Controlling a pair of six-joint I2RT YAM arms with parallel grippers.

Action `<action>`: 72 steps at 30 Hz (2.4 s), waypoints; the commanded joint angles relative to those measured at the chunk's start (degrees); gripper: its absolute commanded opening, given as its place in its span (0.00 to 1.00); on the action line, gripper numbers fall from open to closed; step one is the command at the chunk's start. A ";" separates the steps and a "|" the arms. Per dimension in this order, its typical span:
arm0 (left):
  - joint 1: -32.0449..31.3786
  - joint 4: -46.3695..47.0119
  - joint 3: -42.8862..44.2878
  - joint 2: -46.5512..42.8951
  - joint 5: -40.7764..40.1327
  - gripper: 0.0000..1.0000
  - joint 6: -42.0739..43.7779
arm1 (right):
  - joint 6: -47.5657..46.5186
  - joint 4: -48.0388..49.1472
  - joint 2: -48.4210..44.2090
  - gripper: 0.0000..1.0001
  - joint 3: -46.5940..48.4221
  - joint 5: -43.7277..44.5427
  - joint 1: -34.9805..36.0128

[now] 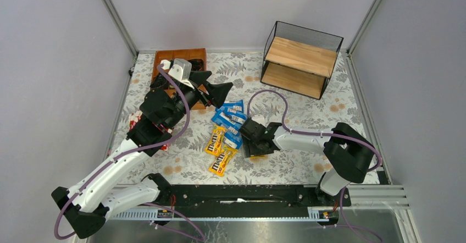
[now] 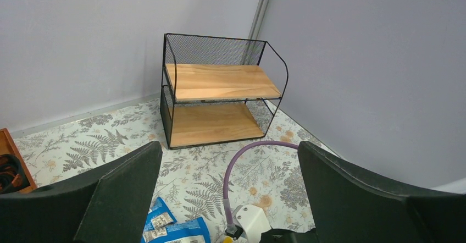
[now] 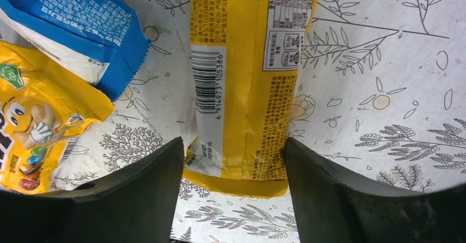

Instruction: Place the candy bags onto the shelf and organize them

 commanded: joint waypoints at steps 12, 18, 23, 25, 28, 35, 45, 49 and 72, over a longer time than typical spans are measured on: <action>-0.76 2.98 0.02 0.16 0.34 0.99 0.61 | 3.73 0.87 -1.32 0.61 -1.11 4.60 1.70; -0.91 2.96 0.06 0.09 0.34 0.99 0.64 | 4.95 0.94 -4.40 0.57 -2.42 6.40 1.74; -1.10 2.93 0.07 0.11 0.35 0.99 0.72 | 6.53 2.82 -7.86 0.54 -4.51 7.25 1.70; -1.13 2.93 0.12 0.26 0.35 0.99 0.81 | 7.12 3.95 -9.31 0.53 -5.06 7.39 1.72; -1.20 2.72 0.24 0.42 -0.97 0.99 0.81 | 7.93 4.81 -11.10 0.51 -5.41 8.15 1.71; -1.37 2.74 0.25 0.50 -0.80 0.99 0.72 | 8.60 4.94 -12.89 0.47 -4.32 11.36 1.57; -1.48 2.51 0.42 -0.04 -0.89 0.99 0.86 | 7.00 4.19 -13.95 0.42 -1.48 11.73 -0.89; -1.60 2.44 0.42 -0.28 -1.14 0.99 1.00 | 6.03 3.33 -14.45 0.40 -0.77 12.08 -2.16; -1.70 2.87 0.16 0.21 -0.73 0.99 0.38 | -25.27 1.43 -6.73 0.40 34.15 24.39 -25.96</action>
